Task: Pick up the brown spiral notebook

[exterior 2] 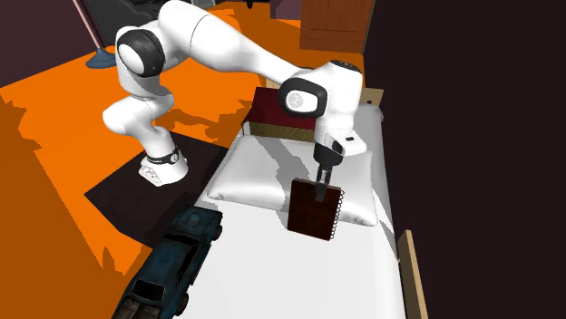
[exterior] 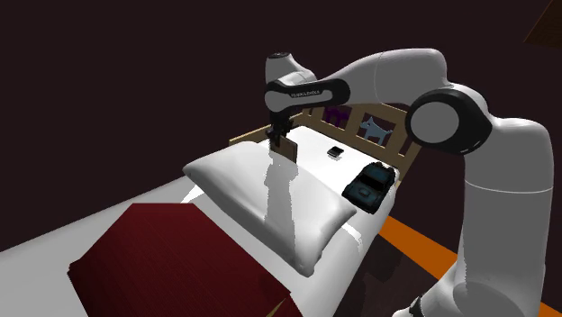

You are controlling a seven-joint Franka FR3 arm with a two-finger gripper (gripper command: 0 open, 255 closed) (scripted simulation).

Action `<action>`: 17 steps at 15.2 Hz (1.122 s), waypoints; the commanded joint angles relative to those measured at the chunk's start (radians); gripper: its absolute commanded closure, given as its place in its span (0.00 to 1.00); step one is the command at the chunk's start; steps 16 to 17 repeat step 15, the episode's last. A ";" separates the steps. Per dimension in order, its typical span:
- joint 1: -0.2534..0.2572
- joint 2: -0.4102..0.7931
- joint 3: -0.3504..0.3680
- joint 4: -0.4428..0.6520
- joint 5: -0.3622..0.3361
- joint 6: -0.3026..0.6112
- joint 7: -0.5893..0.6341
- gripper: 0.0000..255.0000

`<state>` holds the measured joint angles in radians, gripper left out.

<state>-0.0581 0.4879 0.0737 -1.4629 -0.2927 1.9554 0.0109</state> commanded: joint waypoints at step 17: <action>0.005 -0.025 0.004 0.147 0.015 -0.167 -0.042 1.00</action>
